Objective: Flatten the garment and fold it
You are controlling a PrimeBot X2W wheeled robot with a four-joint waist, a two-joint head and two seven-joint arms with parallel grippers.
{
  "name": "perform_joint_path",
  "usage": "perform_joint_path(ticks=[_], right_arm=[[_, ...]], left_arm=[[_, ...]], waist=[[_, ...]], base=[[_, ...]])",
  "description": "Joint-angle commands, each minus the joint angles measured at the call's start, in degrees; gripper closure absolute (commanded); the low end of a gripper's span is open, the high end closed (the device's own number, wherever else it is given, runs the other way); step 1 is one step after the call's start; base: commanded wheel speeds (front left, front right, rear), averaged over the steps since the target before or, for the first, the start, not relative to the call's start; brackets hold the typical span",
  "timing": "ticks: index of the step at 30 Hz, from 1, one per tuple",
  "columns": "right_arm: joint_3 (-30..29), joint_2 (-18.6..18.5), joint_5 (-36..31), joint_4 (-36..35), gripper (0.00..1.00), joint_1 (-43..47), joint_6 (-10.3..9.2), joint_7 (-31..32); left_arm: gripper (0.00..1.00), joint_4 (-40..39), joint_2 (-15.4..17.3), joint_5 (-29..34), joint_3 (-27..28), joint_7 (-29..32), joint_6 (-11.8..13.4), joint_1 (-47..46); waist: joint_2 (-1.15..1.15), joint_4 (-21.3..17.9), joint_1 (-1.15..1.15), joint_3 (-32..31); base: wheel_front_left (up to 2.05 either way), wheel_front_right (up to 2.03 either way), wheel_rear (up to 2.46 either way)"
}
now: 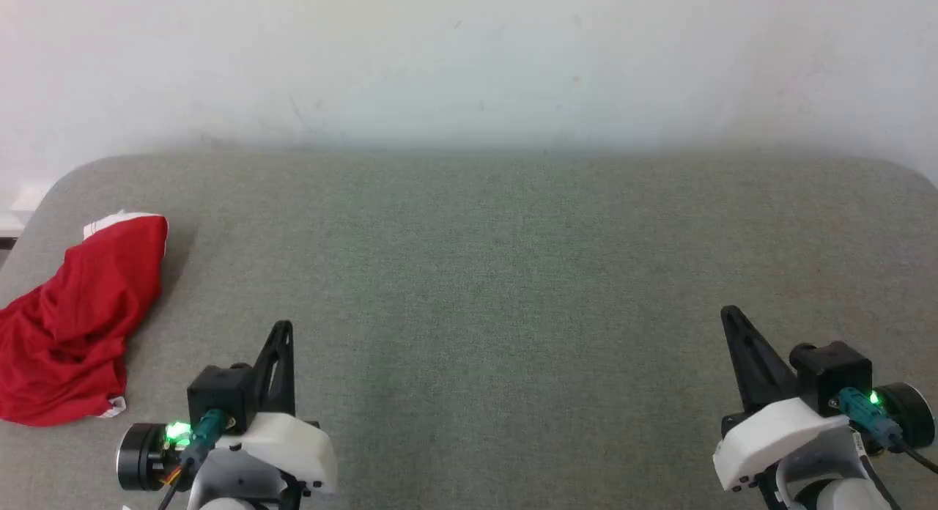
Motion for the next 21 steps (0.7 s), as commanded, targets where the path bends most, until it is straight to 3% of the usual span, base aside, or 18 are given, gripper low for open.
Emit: perform_joint_path(ticks=[1, 7, 8, 21], right_arm=[[0.0, 0.2, -0.4, -0.4, 1.00, -0.8, -0.12, 0.0], [0.0, 0.2, -0.4, -0.4, 1.00, -0.8, -0.12, 0.0], [0.0, 0.0, 0.0, 0.0, 0.00, 0.0, 0.00, 0.0], [-1.1, 0.0, 0.9, 0.4, 0.00, 0.5, 0.00, -1.2]], left_arm=[[1.00, 0.1, -0.3, 0.4, 0.2, 0.0, -0.5, -0.7], [1.00, 0.1, -0.3, 0.4, 0.2, 0.0, -0.5, -0.7], [0.00, 0.0, 0.0, 0.0, 0.0, 0.0, 0.0, 0.0], [0.00, 0.0, 0.0, -0.3, -0.3, -1.2, 0.0, 0.4]], waist=[[0.00, 0.0, 0.00, 0.0], [0.00, 0.0, 0.00, 0.0], [0.00, 0.0, 0.00, 0.0], [0.00, 0.1, 0.00, 0.0]], base=[[0.00, 0.00, 0.00], [0.00, 0.00, 0.00], [0.00, 0.00, 0.00], [0.00, 0.00, 0.00]])
